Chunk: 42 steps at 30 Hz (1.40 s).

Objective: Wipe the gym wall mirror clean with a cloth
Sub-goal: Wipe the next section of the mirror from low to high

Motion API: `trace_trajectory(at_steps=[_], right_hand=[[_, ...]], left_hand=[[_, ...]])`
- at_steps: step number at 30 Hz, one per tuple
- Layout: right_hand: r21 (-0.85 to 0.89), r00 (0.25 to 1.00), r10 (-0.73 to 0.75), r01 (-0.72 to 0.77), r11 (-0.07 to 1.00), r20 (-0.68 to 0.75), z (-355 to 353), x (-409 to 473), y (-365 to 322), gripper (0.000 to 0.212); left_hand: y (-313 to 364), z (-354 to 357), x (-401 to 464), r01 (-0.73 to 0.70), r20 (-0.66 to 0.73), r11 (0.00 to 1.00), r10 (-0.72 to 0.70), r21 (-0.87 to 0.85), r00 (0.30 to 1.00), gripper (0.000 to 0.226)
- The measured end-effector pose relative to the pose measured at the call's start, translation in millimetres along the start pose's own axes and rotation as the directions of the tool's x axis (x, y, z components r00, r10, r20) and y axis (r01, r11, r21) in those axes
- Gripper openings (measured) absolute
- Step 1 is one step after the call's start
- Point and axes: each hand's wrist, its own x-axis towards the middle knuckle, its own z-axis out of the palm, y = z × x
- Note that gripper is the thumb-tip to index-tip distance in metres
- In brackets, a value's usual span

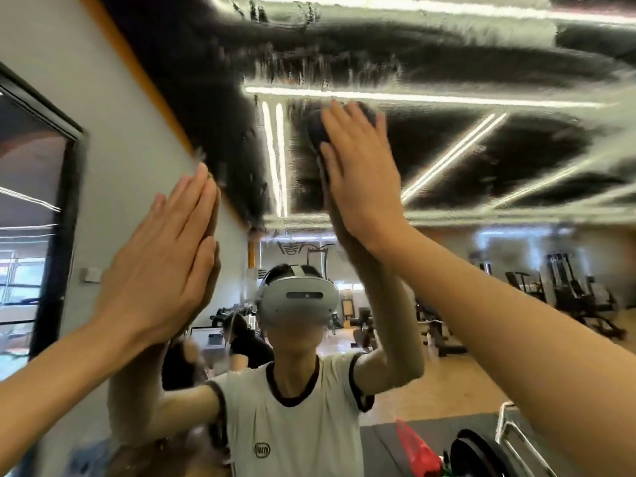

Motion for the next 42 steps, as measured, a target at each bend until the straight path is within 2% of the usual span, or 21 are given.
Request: trace_trajectory(at_steps=[3,5,6,8,11,13,14,15,17,19,20,23,25,27,28,30,32,35,38,40,42], right_hand=[[-0.012,0.966,0.242,-0.244,0.970,-0.094,-18,-16,60,0.048],[-0.060,0.926,0.363,-0.370,0.927,-0.102,-16,-9,60,0.048],[-0.072,0.921,0.369,-0.380,0.922,-0.126,-9,-1,45,0.047],[-0.063,0.950,0.279,-0.289,0.955,-0.140,6,20,-3,0.048],[-0.048,1.000,-0.022,0.021,0.999,-0.001,35,42,-70,0.055],[-0.068,0.982,-0.152,0.160,0.985,0.108,35,46,-75,0.054],[-0.060,0.979,-0.169,0.176,0.983,0.111,30,45,-62,0.054],[-0.048,0.987,-0.140,0.144,0.988,0.077,21,40,-43,0.053],[-0.022,0.998,0.048,-0.049,0.999,-0.042,1,22,8,0.047],[-0.075,0.960,0.249,-0.259,0.963,-0.128,-17,-4,58,0.047],[-0.116,0.933,0.338,-0.352,0.929,-0.125,-25,-15,73,0.050],[-0.149,0.855,0.507,-0.519,0.842,-0.114,-20,-22,62,0.055],[-0.161,0.899,0.426,-0.437,0.885,-0.097,-2,-14,13,0.056],[-0.125,0.983,0.183,-0.185,0.975,-0.024,24,-9,-52,0.058],[-0.091,0.999,0.033,-0.031,0.995,0.021,37,-9,-83,0.058],[-0.058,0.973,-0.198,0.206,0.977,0.122,49,-12,-122,0.056],[-0.043,0.961,-0.241,0.249,0.968,0.137,41,-13,-106,0.056],[0.000,0.999,-0.030,0.030,1.000,0.038,10,-37,-38,0.052],[-0.048,0.952,0.306,-0.306,0.951,-0.021,-23,-79,40,0.052],[-0.052,0.880,0.472,-0.474,0.879,-0.058,-24,-88,42,0.059],[-0.005,0.860,0.497,-0.501,0.865,-0.120,-8,-77,-4,0.056]], left_hand=[[1,0,0,0.008,0.005,1.000,-0.008,0.014,1.000,0.065],[2,-1,-1,0.012,-0.002,1.000,-0.012,0.020,1.000,0.064],[2,-1,0,0.013,-0.006,1.000,-0.013,0.018,1.000,0.064],[3,-1,0,0.010,-0.008,1.000,-0.009,0.016,1.000,0.064],[3,-2,0,0.007,-0.023,1.000,-0.007,0.012,1.000,0.064],[2,-2,0,0.010,-0.017,1.000,-0.009,0.013,1.000,0.063],[2,-2,0,0.007,-0.013,1.000,-0.007,0.015,1.000,0.063],[1,-2,0,0.007,-0.011,1.000,-0.007,0.015,1.000,0.063],[1,-2,0,0.004,-0.009,1.000,-0.004,0.002,1.000,0.063],[0,-4,-1,0.003,-0.005,1.000,-0.003,-0.022,1.000,0.063],[-2,-6,-3,0.004,-0.005,1.000,-0.004,-0.028,1.000,0.063],[-8,-11,-15,0.041,-0.012,0.999,-0.041,-0.005,0.999,0.064],[-11,-11,-23,0.061,-0.012,0.998,-0.061,0.016,0.998,0.065],[-12,-10,-27,0.067,-0.021,0.998,-0.067,0.018,0.998,0.064],[-11,-9,-26,0.067,-0.024,0.998,-0.067,0.009,0.997,0.064],[-11,-11,-25,0.074,-0.023,0.997,-0.075,-0.015,0.997,0.064],[-12,-11,-25,0.071,-0.019,0.997,-0.071,-0.008,0.997,0.064],[-13,-11,-26,0.074,-0.012,0.997,-0.074,0.006,0.997,0.065],[-12,-10,-26,0.073,-0.021,0.997,-0.073,0.007,0.997,0.064],[-11,-10,-27,0.075,-0.027,0.997,-0.074,0.017,0.997,0.065],[-11,-9,-27,0.081,-0.027,0.996,-0.081,0.023,0.996,0.065]])
